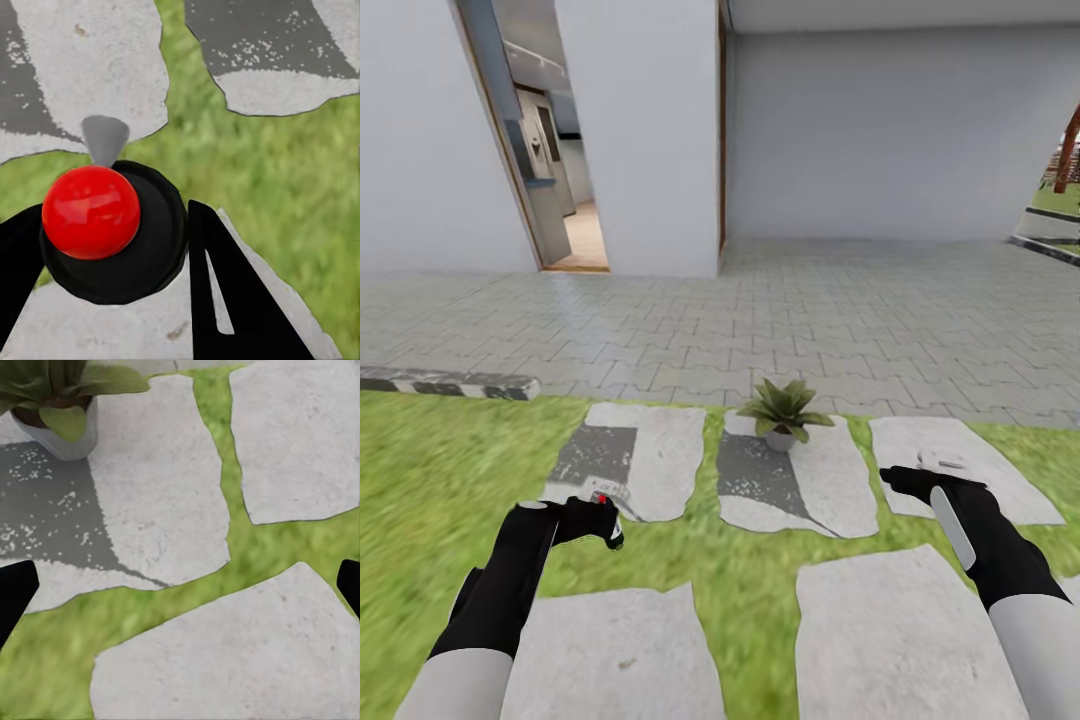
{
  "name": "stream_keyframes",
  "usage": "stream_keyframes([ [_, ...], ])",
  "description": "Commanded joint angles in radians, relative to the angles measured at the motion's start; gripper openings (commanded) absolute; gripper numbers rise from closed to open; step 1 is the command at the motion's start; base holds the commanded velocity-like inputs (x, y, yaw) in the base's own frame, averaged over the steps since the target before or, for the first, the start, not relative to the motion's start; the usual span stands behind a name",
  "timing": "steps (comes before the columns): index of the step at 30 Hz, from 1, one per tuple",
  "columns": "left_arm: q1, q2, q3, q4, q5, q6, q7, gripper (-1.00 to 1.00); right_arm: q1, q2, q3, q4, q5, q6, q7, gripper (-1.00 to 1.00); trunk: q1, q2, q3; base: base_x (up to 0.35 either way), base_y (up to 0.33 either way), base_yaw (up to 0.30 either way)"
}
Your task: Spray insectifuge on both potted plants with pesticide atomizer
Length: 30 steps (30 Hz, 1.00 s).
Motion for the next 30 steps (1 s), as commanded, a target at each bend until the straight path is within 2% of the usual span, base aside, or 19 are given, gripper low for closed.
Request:
stream_keyframes([
  [1, -0.001, -0.001, 0.003, -0.001, -0.009, 0.002, -0.010, -1.00, 0.000, 0.000, 0.001, -0.002, -0.011, 0.004, -0.009, 1.00, 0.000, 0.000, -0.001, 0.272, 0.215, 0.000],
  [6, -0.001, -0.001, 0.003, -0.001, -0.010, 0.002, -0.010, -1.00, 0.000, 0.000, 0.001, -0.002, -0.010, 0.004, -0.009, 1.00, 0.000, 0.000, -0.001, 0.247, 0.212, 0.000],
  [13, -0.001, -0.001, 0.002, -0.001, -0.010, 0.002, -0.010, -1.00, 0.000, 0.000, 0.001, -0.002, -0.011, 0.004, -0.009, 1.00, 0.000, 0.000, -0.001, 0.037, 0.034, 0.000],
  [30, -0.001, -0.001, 0.002, -0.001, -0.010, 0.002, -0.009, -1.00, 0.000, 0.000, 0.001, -0.002, -0.010, 0.004, -0.009, 1.00, -0.065, 0.119, 0.052, 0.000, 0.000, 0.000],
])
